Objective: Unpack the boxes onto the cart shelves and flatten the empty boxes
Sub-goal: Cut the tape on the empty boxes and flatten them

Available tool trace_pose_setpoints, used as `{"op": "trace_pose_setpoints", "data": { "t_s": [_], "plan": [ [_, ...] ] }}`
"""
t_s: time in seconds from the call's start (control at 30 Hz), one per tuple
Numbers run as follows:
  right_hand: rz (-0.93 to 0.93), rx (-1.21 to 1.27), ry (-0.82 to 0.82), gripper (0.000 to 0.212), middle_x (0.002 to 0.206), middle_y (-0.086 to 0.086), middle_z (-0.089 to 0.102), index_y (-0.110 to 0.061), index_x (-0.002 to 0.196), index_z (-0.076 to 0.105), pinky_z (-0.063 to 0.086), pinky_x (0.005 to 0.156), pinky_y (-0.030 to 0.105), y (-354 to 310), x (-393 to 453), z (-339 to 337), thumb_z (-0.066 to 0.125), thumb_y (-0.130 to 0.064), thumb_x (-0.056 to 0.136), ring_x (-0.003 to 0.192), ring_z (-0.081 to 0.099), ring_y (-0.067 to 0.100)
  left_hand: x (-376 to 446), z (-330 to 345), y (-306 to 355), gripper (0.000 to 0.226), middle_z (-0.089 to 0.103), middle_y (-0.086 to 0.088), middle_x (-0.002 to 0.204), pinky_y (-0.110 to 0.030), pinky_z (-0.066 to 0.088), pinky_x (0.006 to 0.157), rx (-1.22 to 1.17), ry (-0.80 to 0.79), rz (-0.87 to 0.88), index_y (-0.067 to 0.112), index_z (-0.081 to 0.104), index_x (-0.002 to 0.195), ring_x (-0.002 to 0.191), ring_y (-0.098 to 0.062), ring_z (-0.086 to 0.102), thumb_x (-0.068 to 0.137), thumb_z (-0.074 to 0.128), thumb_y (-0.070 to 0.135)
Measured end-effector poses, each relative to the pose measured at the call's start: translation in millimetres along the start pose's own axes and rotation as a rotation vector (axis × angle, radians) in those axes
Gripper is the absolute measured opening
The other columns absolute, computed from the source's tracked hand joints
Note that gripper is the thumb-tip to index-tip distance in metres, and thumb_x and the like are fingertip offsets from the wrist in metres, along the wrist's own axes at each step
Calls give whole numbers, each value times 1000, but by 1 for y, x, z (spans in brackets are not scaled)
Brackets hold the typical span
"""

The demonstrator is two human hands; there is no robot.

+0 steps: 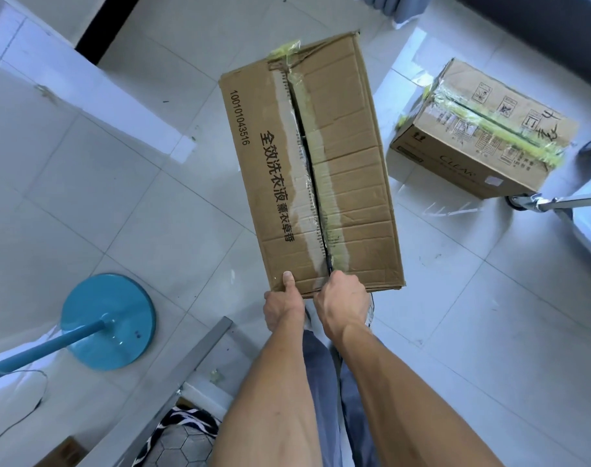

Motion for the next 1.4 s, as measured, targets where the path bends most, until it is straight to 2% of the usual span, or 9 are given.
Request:
{"op": "trace_pose_setpoints", "data": {
  "t_s": [0.17, 0.33, 0.43, 0.63, 0.77, 0.97, 1.13, 1.27, 1.4],
  "plan": [
    [65, 32, 23, 14, 90, 13, 70, -13, 85, 64, 47, 66, 31, 9, -8, 2, 52, -18, 79, 86, 68, 35, -10, -9, 26, 64, 52, -20, 132, -46, 43, 93, 62, 109, 90, 5, 39, 136, 118, -37, 52, 93, 44, 53],
    [89, 177, 244, 10, 76, 17, 65, -13, 88, 53, 47, 65, 39, 27, -31, -1, 50, -21, 81, 73, 62, 38, -24, -15, 69, 106, 26, -22, 151, -53, 39, 103, 90, 249, 299, 6, 8, 154, 134, -38, 34, 82, 45, 74],
    [28, 199, 328, 9, 70, 19, 64, -14, 83, 43, 42, 60, 40, 26, -25, -9, 48, -21, 82, 66, 58, 39, -33, -14, 96, 125, 18, -25, 156, -54, 34, 106, 145, 340, 478, 8, 7, 155, 139, -38, 26, 67, 46, 87],
    [132, 339, 548, 4, 83, 16, 61, -12, 91, 38, 37, 60, 38, 17, -5, -40, 43, -12, 91, 76, 58, 37, -33, -7, 105, 147, 12, -28, 158, -52, 30, 110, 248, 270, 447, -2, 5, 154, 145, -37, 19, 52, 52, 94],
    [50, 255, 552, 16, 97, 12, 55, -11, 98, 44, 41, 77, 44, 3, 15, -61, 47, -11, 83, 92, 52, 34, -31, -16, 109, 131, 38, -23, 137, -45, 45, 95, 159, 216, 496, 5, 15, 150, 121, -38, 44, 51, 62, 77],
    [54, 198, 398, 19, 101, 20, 65, -8, 104, 45, 45, 78, 43, -3, 41, -53, 40, -23, 93, 93, 63, 41, -21, -30, 89, 105, 49, -8, 142, -44, 36, 110, -81, -18, 636, 23, 20, 154, 127, -32, 47, 64, 51, 66],
    [-28, -77, 270, 65, 101, 11, 63, -12, 114, 38, 45, 69, 39, -4, 38, -37, 70, -57, 79, 89, 67, 34, -27, -38, 90, 81, 63, -7, 125, -47, 44, 101, -192, -1, 742, 24, 35, 147, 113, -31, 58, 73, 47, 54],
    [-37, -199, 265, 97, 106, 10, 51, -9, 145, 14, 39, 60, 37, 3, 42, -34, 76, -45, 80, 81, 66, 31, -32, -39, 87, 80, 66, -10, 122, -41, 47, 98, -262, 39, 789, 23, 38, 149, 109, -29, 60, 75, 42, 54],
    [36, -179, 291, 112, 108, 13, 45, -13, 154, -7, 38, 57, 35, 11, 47, -39, 75, -37, 81, 72, 60, 29, -31, -43, 81, 67, 71, 1, 90, -21, 48, 76, -300, 95, 837, 27, 46, 140, 76, -12, 60, 77, 40, 51]
  ]
}}
Point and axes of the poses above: each hand's wrist, its own x-axis towards the middle knuckle, its own z-axis out of the palm, y = z × x, the point moved 7 cm from there along x, towards the middle knuckle
